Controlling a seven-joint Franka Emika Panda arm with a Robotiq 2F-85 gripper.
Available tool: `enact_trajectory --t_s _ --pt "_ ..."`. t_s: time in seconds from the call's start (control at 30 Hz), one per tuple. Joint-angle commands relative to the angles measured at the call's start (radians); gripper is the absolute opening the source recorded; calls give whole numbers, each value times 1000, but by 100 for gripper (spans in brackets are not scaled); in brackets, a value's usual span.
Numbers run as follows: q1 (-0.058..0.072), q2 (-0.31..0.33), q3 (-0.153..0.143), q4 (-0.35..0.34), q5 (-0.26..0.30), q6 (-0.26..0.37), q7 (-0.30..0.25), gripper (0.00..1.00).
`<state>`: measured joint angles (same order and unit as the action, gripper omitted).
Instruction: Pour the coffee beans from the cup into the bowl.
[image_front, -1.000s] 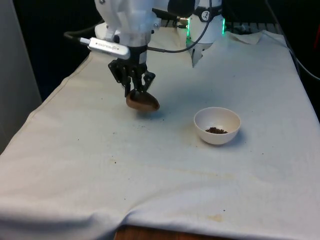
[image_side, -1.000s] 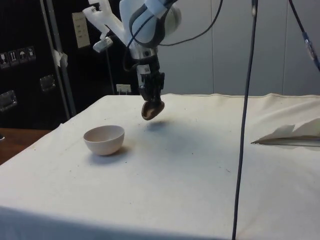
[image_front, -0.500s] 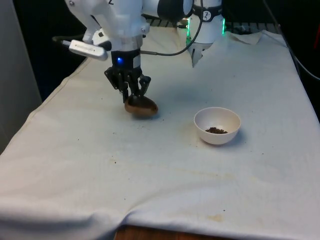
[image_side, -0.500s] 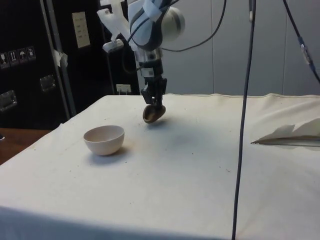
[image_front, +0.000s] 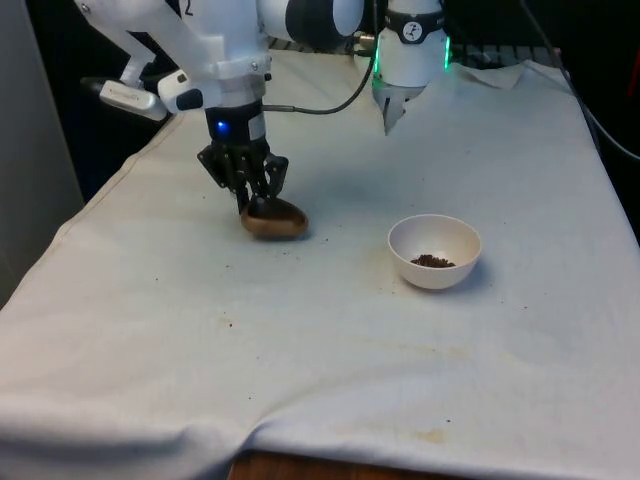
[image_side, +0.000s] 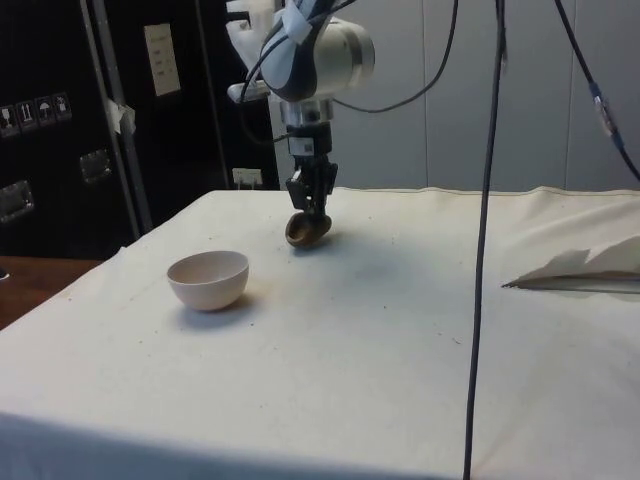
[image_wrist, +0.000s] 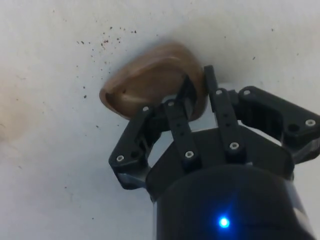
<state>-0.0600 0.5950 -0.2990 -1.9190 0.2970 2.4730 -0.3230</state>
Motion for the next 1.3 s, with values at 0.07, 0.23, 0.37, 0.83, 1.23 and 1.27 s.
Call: enact_trajectory --t_s 0.07,0.23,0.37,0.83,1.23,1.27 --pt "0 1 0 0 10 0 -8 3" --pt "-2 3 2 3 17 -3 -9 3" --pt "1 3 0 1 13 0 -8 7" --pt "0 4 1 2 14 -1 -9 81" --pt "20 -60 -13 -6 -5 -46 18 100" --pt "21 -66 -13 -6 -7 -50 20 100"
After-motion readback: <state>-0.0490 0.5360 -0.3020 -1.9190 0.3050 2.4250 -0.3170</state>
